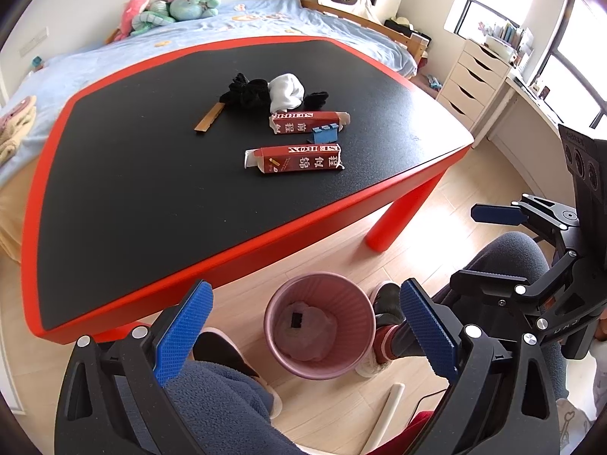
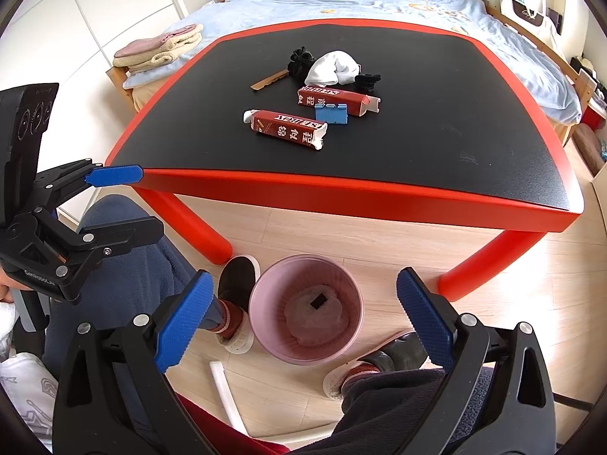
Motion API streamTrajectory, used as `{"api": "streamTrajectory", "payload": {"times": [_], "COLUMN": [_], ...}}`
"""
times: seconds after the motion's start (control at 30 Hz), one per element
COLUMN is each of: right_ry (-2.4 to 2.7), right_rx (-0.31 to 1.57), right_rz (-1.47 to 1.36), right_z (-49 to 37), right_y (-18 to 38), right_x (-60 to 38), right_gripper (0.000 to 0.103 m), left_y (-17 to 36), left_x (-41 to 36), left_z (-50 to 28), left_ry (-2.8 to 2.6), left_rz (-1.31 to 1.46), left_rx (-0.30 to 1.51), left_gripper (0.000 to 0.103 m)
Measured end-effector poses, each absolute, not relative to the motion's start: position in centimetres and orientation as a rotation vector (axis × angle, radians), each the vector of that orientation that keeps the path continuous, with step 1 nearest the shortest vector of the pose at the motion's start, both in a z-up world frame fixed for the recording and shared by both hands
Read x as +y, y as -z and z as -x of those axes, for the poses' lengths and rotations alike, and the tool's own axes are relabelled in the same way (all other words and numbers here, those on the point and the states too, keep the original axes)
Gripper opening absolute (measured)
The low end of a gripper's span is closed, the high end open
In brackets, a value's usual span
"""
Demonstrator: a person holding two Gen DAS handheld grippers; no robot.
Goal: Collect trash
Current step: 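Withdraw the right gripper from the bin back toward the table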
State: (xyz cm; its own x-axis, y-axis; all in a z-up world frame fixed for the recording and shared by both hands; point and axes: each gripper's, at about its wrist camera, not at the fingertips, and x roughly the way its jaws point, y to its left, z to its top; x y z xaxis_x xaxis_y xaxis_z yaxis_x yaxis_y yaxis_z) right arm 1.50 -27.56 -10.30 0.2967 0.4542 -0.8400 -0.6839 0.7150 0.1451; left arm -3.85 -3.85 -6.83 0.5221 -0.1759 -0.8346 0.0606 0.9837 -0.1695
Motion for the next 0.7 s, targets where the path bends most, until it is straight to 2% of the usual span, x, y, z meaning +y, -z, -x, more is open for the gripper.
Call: {"api": "streamTrajectory", "payload": {"times": [0.7], "right_ry": [-0.752], "right_rx": [0.924], "right_rz": [0.239], "right_z": [-4.9], "right_y": [6.4], "right_x": [-27.0], "right_gripper": [0.096], "left_y": [4.1], "left_x": [-2.1], "left_z": [0.9], "left_ry": [0.132], "left_rz": [0.118], "left_rx": [0.954], "left_gripper": [0.095]}}
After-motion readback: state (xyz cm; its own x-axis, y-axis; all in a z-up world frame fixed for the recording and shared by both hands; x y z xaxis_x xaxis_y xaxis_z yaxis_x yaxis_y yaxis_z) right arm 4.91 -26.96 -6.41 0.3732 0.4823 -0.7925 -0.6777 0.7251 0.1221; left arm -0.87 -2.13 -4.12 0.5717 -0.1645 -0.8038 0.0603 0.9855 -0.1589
